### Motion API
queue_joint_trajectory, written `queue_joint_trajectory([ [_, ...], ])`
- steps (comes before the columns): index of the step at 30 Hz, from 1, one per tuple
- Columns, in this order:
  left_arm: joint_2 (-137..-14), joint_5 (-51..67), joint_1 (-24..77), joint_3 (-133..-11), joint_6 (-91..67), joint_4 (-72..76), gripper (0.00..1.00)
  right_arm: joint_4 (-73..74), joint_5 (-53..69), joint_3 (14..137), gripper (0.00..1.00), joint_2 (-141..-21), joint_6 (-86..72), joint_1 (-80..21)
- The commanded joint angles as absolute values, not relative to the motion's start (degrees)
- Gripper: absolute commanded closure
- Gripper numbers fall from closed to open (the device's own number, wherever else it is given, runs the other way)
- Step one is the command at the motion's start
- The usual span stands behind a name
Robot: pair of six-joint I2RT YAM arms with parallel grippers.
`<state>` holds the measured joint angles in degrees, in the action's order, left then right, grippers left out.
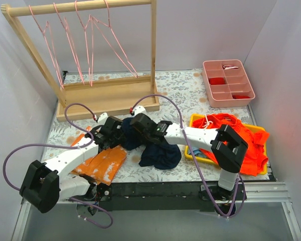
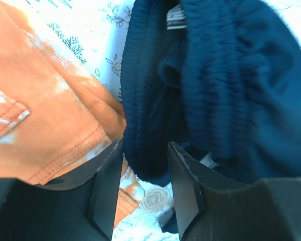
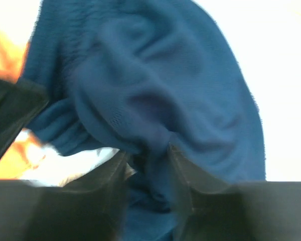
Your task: Place the shorts on the hanger
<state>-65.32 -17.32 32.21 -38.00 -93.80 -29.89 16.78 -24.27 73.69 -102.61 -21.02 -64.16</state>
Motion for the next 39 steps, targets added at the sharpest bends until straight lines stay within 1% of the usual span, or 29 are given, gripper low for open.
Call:
queue_joint_trajectory([
  [1, -67.76, -16.52, 31.90, -37.26, -93.95, -26.37, 0.59, 17.05, -26.11, 72.61, 0.69, -98.02, -22.58, -58.46],
  [3, -68.47, -16.61, 31.90, -37.09, -93.87, -25.49, 0.59, 16.00, -24.00, 70.15, 0.81, -95.99, -23.11, -54.94],
  [6, -69.34, -16.00, 31.90, -37.00, -93.16, -23.73, 0.59, 14.95, -20.40, 65.84, 0.88, -93.43, -23.90, -50.72],
  [8, -70.22, -15.21, 31.90, -37.09, -92.46, -21.64, 0.62, 14.50, -18.03, 64.16, 0.88, -92.73, -24.08, -49.14],
  [11, -71.72, -14.68, 31.90, -37.35, -92.02, -19.00, 0.67, 15.73, -17.49, 64.16, 0.82, -93.07, -23.82, -48.52],
  [12, -72.15, -14.76, 31.90, -37.35, -91.85, -18.46, 0.75, 16.17, -17.40, 64.33, 0.78, -92.99, -23.91, -48.43],
  [14, -72.86, -15.29, 31.90, -37.62, -91.41, -17.58, 0.82, 16.70, -17.49, 64.51, 0.69, -91.50, -23.47, -48.43],
  [15, -72.86, -15.64, 31.90, -37.79, -90.62, -17.58, 0.91, 17.31, -17.58, 64.86, 0.59, -90.80, -23.12, -48.51],
  [17, -72.25, -17.13, 31.90, -38.49, -89.74, -18.28, 1.00, 19.07, -19.58, 65.91, 0.49, -88.25, -22.42, -49.30],
  [18, -71.81, -17.66, 31.90, -38.76, -88.87, -18.63, 1.00, 19.86, -21.60, 67.31, 0.39, -87.46, -21.54, -51.39],
  [19, -71.28, -18.36, 31.90, -38.85, -88.51, -18.98, 1.00, 20.39, -23.80, 68.02, 0.36, -86.41, -21.19, -52.81],
  [20, -70.15, -18.80, 31.90, -39.02, -88.16, -19.59, 1.00, 21.00, -26.52, 68.81, 0.34, -86.05, -20.83, -54.13],
  [21, -69.44, -19.07, 31.90, -38.94, -87.72, -19.69, 1.00, 21.01, -26.63, 70.21, 0.35, -86.04, -20.74, -56.05],
  [23, -68.38, -19.34, 31.99, -38.85, -86.75, -19.95, 1.00, 19.70, -25.58, 70.75, 0.43, -86.92, -20.74, -57.56],
  [24, -67.60, -19.42, 31.91, -39.02, -86.57, -20.13, 1.00, 17.95, -25.58, 71.19, 0.53, -87.45, -20.66, -59.13],
  [25, -67.33, -19.51, 31.90, -39.02, -86.31, -20.30, 1.00, 17.58, -25.32, 71.54, 0.55, -89.37, -20.74, -59.76],
  [28, -66.62, -19.42, 31.90, -39.37, -86.13, -21.00, 1.00, 16.27, -22.33, 73.64, 0.55, -94.19, -21.35, -60.38],
  [29, -66.45, -19.51, 31.90, -39.37, -86.13, -21.35, 1.00, 15.56, -22.24, 74.09, 0.53, -95.35, -21.27, -60.47],
  [30, -65.92, -19.51, 31.90, -39.29, -86.05, -21.44, 1.00, 14.60, -22.32, 74.61, 0.47, -96.67, -21.10, -60.12],
  [33, -65.31, -19.34, 31.90, -39.55, -85.61, -22.14, 1.00, 15.38, -23.12, 78.12, 0.40, -102.20, -20.92, -58.36],
  [36, -64.25, -19.42, 31.90, -40.25, -84.91, -23.29, 1.00, 14.94, -24.08, 80.15, 0.35, -106.08, -21.09, -56.96],
  [39, -63.02, -19.51, 31.90, -41.04, -83.94, -24.52, 1.00, 17.65, -28.82, 83.49, 0.31, -109.59, -21.44, -56.25],
])
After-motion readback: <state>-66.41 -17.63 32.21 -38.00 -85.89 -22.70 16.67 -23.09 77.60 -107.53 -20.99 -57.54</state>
